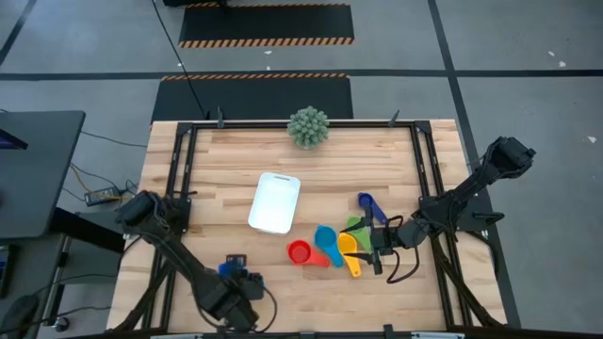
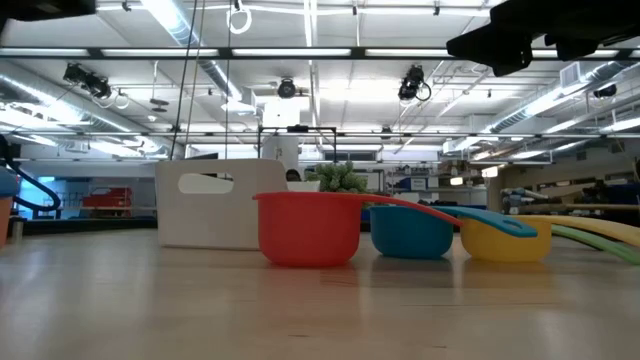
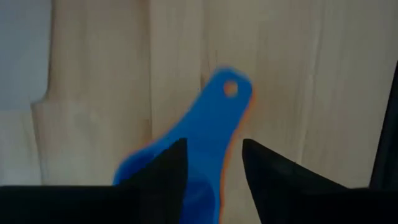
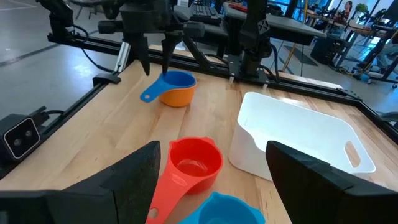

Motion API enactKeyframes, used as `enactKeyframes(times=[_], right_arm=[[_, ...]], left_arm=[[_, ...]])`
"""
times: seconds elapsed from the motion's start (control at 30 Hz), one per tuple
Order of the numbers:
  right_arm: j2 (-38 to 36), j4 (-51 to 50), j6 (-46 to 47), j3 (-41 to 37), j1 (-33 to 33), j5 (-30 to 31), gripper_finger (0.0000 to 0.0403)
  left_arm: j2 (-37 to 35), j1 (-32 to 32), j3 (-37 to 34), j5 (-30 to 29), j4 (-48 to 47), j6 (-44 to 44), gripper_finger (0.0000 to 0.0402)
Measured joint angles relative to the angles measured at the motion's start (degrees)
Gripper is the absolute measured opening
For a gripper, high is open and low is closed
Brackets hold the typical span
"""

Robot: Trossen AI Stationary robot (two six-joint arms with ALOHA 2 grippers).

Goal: Nest measuring cups in basket
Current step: Stack the red measuring cup on of the top the blue measuring cup

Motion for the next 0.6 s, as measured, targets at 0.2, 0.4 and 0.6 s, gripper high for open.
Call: enactKeyframes(times=[0.2, 0.4, 0.6], right_arm=[[0.00, -0.56, -0.01, 0.00, -0.04, 0.00, 0.0299], [0.00, -3.60, 1.59, 0.00, -0.02, 0.32, 0.0299], [-0.03, -6.09, 1.53, 0.00, 0.00, 7.61, 0.0299]], left_arm=[[0.00, 4.99, -0.02, -6.83, 5.93, 3.67, 0.0188], [0.20, 10.55, -0.02, -8.48, 12.67, 11.82, 0.0189], [1.86, 14.86, -0.02, -8.48, 20.08, 17.88, 0.0189]])
